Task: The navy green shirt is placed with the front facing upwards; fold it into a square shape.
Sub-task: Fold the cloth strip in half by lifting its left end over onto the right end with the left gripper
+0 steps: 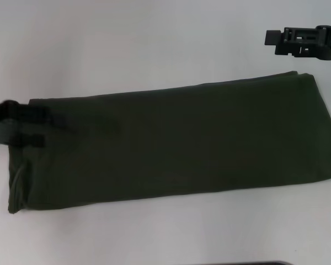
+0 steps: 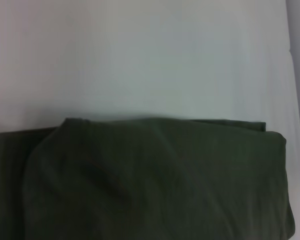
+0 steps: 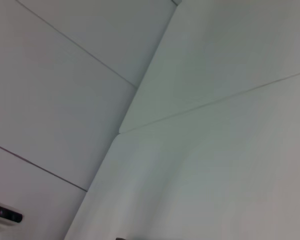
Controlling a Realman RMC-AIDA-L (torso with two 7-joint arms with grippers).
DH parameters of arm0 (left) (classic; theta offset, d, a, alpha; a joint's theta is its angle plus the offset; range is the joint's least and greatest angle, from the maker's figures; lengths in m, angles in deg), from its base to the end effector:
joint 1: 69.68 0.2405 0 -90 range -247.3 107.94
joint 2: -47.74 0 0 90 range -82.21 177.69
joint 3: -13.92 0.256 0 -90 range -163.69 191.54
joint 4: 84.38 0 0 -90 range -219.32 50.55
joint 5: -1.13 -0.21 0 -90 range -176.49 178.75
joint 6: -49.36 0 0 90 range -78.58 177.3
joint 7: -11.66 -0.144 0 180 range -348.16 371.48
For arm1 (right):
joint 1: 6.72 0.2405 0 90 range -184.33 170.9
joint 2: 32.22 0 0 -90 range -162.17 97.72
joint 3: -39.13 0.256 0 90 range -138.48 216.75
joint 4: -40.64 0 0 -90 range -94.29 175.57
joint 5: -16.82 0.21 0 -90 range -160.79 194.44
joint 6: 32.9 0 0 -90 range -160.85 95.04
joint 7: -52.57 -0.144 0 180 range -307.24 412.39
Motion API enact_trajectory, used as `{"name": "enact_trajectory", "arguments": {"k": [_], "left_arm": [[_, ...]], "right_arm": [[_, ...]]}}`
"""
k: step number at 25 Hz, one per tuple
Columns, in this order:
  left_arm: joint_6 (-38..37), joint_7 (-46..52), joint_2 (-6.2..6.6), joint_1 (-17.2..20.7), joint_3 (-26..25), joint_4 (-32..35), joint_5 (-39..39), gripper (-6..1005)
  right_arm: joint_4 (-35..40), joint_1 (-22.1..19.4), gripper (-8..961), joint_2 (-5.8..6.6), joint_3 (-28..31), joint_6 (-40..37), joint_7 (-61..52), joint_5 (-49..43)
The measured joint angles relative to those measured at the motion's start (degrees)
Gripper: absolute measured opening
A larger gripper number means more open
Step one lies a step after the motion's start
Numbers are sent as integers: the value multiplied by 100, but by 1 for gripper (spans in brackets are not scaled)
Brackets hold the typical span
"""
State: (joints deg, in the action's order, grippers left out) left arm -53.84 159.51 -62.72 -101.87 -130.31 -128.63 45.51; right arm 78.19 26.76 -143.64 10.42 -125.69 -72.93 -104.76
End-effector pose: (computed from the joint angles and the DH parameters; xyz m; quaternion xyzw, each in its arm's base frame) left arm -0.2960 0.3161 0.0679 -0.7163 -0.6926 -0.0848 0.0084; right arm 0.2823 0.3524 0.0689 -0.7846 0.5542 0.2642 0.0858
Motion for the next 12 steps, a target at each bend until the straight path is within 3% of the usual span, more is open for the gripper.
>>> {"name": "enact_trajectory", "arguments": {"k": [4,12], "left_arm": [[207,-26,-143,29,51,67,-20,948],[557,32,-186,-68,310,290,-294,949]], "right_arm": [[-7,-57,853,-8,31,5,0,3],[-22,-114,853,-43,43,8,-46,-8]]}}
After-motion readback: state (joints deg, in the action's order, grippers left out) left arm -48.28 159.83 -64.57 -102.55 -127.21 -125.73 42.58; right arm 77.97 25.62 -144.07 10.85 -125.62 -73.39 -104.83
